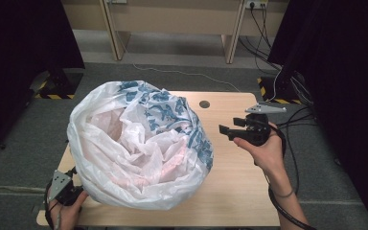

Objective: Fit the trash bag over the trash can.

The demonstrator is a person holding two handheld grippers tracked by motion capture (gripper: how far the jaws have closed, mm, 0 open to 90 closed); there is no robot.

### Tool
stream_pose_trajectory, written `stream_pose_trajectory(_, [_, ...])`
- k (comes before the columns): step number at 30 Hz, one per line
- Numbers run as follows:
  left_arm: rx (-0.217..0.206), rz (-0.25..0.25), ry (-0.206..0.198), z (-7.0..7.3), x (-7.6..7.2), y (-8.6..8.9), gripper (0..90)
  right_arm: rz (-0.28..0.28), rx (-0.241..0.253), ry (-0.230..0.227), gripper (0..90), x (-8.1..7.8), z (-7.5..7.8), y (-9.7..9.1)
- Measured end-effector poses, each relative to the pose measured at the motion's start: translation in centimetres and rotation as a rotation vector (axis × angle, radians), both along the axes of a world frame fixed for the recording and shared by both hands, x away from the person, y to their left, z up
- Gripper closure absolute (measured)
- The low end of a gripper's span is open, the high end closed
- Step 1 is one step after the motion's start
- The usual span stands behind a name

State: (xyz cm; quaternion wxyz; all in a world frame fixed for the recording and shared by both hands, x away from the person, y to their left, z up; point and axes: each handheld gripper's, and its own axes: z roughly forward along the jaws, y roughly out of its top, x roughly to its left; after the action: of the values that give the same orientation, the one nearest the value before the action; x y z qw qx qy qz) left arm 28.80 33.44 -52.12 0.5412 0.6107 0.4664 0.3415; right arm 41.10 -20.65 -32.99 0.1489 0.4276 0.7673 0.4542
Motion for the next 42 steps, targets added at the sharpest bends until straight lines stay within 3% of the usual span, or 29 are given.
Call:
stream_pose_trajectory(13, [0.000,0.000,-0.002,0.0,0.0,0.0,17.4,-0.033,-0.005,0.030,31.2,-0.1,-2.4,-0.8])
stream_pose_trajectory(26, [0.001,-0.001,-0.004,0.0,0.0,0.0,17.4,-0.060,0.011,-0.002,30.3,-0.5,-4.2,-1.5])
stream_pose_trajectory(42, [0.002,-0.002,-0.005,0.0,0.0,0.0,17.3,-0.085,0.016,-0.010,29.5,-1.1,-6.5,-2.3])
